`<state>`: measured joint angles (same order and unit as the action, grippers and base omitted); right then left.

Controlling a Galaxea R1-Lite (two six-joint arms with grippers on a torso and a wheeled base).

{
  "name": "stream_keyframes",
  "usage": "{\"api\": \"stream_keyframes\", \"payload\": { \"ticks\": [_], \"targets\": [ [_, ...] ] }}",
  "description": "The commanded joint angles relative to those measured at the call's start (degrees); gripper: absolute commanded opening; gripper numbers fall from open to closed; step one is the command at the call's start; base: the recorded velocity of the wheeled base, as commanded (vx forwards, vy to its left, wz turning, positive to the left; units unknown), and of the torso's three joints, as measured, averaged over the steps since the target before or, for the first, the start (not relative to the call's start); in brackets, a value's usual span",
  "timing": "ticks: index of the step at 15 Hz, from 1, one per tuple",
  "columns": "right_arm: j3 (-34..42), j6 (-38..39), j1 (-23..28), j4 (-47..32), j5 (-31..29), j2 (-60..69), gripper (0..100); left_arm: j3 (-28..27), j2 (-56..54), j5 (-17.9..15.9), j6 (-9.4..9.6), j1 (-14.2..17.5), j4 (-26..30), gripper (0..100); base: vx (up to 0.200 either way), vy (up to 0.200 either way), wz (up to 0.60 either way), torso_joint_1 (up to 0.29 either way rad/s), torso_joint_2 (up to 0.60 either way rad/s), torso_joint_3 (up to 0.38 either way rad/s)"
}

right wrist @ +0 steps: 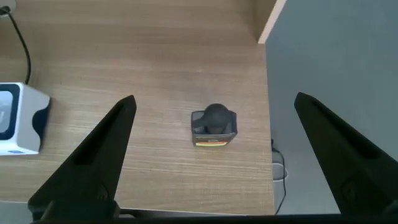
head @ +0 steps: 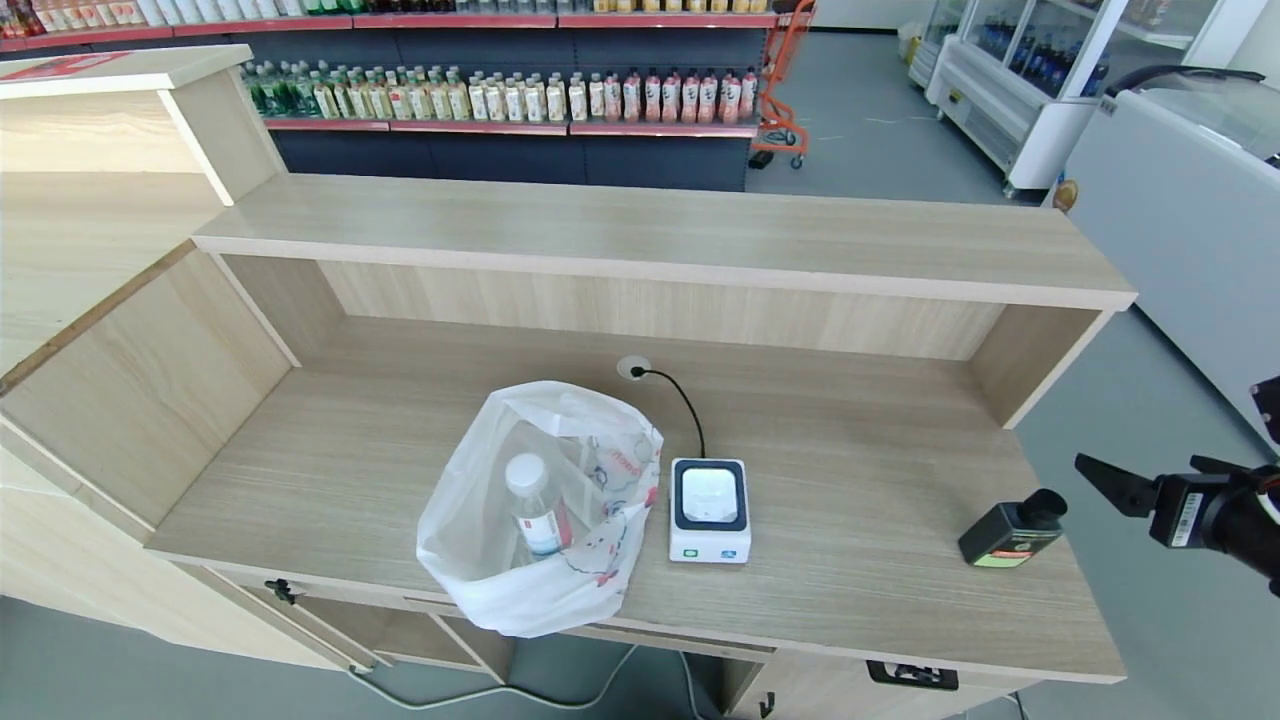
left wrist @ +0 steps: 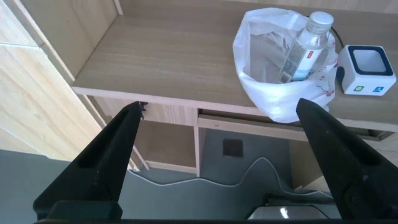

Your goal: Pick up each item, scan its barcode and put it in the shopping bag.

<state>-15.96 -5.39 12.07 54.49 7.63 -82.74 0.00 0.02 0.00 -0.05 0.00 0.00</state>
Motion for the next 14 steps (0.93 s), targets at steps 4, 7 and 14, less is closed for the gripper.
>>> {"api": "stream_keyframes", "payload": {
  "ticks": [4,7,14],
  "targets": [
    [3.48,-0.68,-0.20,0.09,0.10,0.91,100,0.00,-0.02,0.00,-0.04,0.00,0.00,100,0.000,-0.200,0.00,0.000,0.00,0.006],
    [4.00,-3.31,-0.03,-0.09,0.10,0.82,100,-0.09,-0.02,0.00,-0.04,0.00,0.00,100,0.000,-0.200,0.00,0.002,0.00,0.002],
    [4.44,-14.12,-0.56,-6.50,0.19,0.21,100,0.00,-0.02,0.00,-0.21,0.00,0.00,100,0.000,0.000,0.00,0.000,0.00,0.000]
  ]
}}
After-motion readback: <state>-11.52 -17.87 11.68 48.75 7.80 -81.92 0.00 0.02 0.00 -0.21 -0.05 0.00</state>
